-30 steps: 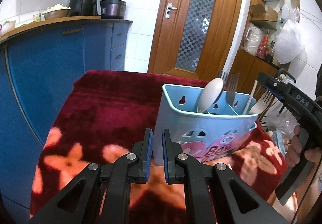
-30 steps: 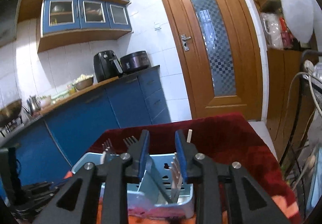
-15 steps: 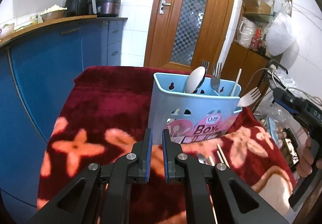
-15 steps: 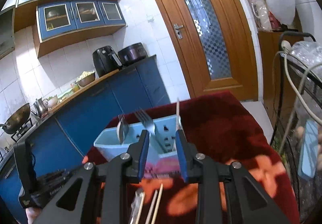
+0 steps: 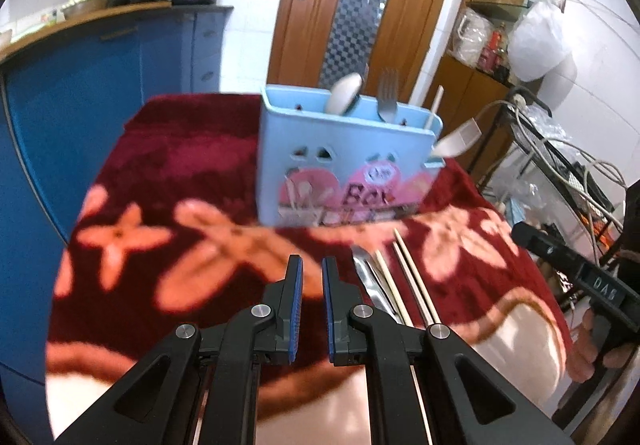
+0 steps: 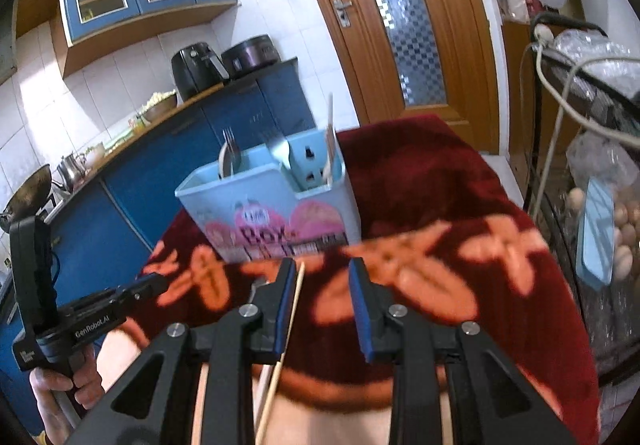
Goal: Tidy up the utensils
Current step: 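Move both open tools back to the tongs and chopsticks, then grasp the silver tongs with the left tool while the right tool grasps the wooden chopsticks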
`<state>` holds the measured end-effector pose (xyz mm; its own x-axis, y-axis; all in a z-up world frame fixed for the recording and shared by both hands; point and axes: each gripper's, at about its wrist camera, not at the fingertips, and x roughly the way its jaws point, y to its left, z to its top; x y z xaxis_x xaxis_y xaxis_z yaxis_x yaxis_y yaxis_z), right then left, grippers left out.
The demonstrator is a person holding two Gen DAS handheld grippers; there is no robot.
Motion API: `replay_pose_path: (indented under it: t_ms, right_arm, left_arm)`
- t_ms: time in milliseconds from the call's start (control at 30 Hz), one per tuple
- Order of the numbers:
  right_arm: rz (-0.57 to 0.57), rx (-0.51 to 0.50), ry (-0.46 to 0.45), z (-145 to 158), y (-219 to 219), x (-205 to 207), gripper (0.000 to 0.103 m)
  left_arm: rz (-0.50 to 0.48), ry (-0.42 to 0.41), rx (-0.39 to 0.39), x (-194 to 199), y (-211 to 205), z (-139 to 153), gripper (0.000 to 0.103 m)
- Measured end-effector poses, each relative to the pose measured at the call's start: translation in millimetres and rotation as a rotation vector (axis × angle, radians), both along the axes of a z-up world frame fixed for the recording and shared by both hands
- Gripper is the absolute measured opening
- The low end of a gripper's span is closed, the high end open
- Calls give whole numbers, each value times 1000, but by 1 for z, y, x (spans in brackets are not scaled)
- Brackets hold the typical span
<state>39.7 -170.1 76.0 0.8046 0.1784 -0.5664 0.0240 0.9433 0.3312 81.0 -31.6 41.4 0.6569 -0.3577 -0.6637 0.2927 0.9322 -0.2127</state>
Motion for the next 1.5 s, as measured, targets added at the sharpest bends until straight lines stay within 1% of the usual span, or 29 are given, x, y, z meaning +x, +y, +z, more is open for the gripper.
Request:
replay_pose_path:
  t_ms: [367, 533, 667, 800, 1000, 1067, 1133, 1333, 1400, 1500]
  right_arm:
    - [-5, 14, 78, -33, -6, -21, 33]
    - [-21, 27, 101, -41, -16, -24, 34]
    - [-34, 46, 108, -48, -25, -28, 35]
    - [-41, 62, 116, -53, -32, -29, 35]
    - [-42, 73, 119, -56, -35, -29, 35]
    - [-41, 74, 121, -57, -35, -28, 35]
    - [-40, 75, 122, -58, -36, -29, 35]
    - [-40, 81, 124, -60, -37, -28, 35]
    - [-40, 83, 125, -61, -37, -28, 35]
    - [-36, 82, 124, -61, -35, -29, 35]
  left_arm:
    - [-40, 133, -26, 0, -22, -24, 9]
    - [-39, 152, -9, 2, -33, -30, 9]
    - [-44, 179, -10, 4, -38, -34, 9]
    - [-57, 204, -22, 7, -44, -37, 9]
    - [-101, 257, -55, 9, -56, -43, 9]
    - [-111, 265, -53, 9, -59, -45, 11]
    - [-116, 272, -44, 9, -63, -47, 14]
    - [-128, 263, -12, 11, -71, -49, 17]
    - [-120, 276, -18, 16, -71, -51, 20]
    - [-115, 311, -44, 25, -70, -53, 21]
